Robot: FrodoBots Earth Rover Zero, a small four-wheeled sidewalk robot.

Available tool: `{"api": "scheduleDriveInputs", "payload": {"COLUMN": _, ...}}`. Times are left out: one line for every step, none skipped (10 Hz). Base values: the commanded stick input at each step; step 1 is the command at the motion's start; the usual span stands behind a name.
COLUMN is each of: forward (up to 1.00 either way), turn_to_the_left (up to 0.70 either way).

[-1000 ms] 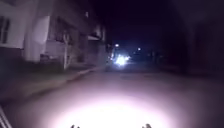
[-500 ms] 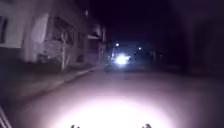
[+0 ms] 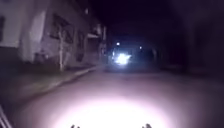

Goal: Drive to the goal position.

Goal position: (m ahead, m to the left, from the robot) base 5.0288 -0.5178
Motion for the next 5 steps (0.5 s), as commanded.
{"api": "scheduleDriveInputs", "payload": {"forward": 0.50, "turn_to_the_left": -0.50}}
{"api": "scheduleDriveInputs", "payload": {"forward": 0.50, "turn_to_the_left": -0.50}}
{"api": "scheduleDriveInputs", "payload": {"forward": 0.50, "turn_to_the_left": -0.34}}
{"api": "scheduleDriveInputs", "payload": {"forward": 0.50, "turn_to_the_left": -0.09}}
{"api": "scheduleDriveInputs", "payload": {"forward": 0.50, "turn_to_the_left": 0.00}}
